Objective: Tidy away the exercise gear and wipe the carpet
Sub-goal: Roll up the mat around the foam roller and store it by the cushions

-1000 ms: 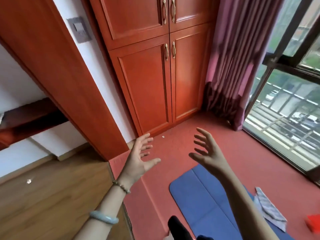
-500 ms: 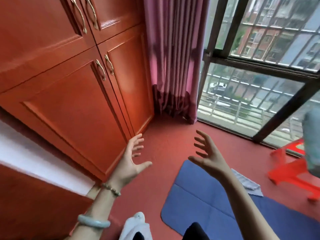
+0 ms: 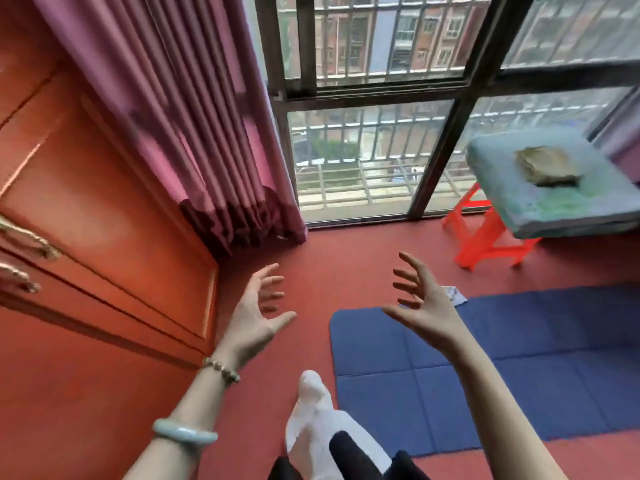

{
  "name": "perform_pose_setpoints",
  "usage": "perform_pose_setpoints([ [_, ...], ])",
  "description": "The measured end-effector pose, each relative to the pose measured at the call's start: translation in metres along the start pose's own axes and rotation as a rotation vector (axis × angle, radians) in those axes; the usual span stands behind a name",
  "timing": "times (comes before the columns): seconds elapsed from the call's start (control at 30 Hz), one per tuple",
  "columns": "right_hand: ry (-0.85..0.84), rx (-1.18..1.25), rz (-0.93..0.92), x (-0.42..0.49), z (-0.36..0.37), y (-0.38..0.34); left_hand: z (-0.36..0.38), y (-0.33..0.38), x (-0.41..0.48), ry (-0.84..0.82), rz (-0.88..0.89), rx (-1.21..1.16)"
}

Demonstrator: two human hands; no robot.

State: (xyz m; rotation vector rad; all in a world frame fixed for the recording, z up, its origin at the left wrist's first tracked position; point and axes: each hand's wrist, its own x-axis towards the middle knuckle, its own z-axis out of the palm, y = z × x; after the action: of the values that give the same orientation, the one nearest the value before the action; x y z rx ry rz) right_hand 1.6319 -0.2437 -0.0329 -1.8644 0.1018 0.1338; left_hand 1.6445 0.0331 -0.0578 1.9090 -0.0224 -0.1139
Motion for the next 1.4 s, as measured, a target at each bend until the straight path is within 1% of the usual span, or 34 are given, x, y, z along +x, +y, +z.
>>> perform_pose_setpoints([
  [0.13,0.146,0.056,0.050,0.046,0.000,0.016,0.013,-0.001,0.086,-0.198,0.060,0.045],
  [0.3,0.333,0.096,0.099,0.096,-0.008,0.021,0.032,0.010,0.181,-0.343,0.121,0.077],
  [0.47,0.498,0.149,0.194,0.111,-0.022,0.018,0.055,0.022,0.243,-0.522,0.151,0.103],
  [0.7,0.818,0.156,0.358,0.119,-0.043,0.051,0.137,-0.002,0.319,-0.864,0.156,0.134],
  [0.8,0.890,0.162,0.421,0.127,-0.041,0.076,0.183,-0.021,0.341,-1.026,0.192,0.157],
  [0.87,0.924,0.165,0.444,0.136,-0.040,0.093,0.213,-0.032,0.355,-1.119,0.256,0.179],
  [0.97,0.960,0.176,0.457,0.157,-0.037,0.135,0.263,-0.061,0.377,-1.202,0.343,0.212],
  [1.07,0.976,0.180,0.483,0.176,-0.026,0.197,0.312,-0.115,0.397,-1.211,0.365,0.250],
  [1.23,0.992,0.162,0.530,0.202,-0.004,0.338,0.393,-0.245,0.427,-1.237,0.443,0.392],
  [1.4,0.935,0.131,0.536,0.229,0.019,0.494,0.476,-0.375,0.440,-1.275,0.504,0.444],
])
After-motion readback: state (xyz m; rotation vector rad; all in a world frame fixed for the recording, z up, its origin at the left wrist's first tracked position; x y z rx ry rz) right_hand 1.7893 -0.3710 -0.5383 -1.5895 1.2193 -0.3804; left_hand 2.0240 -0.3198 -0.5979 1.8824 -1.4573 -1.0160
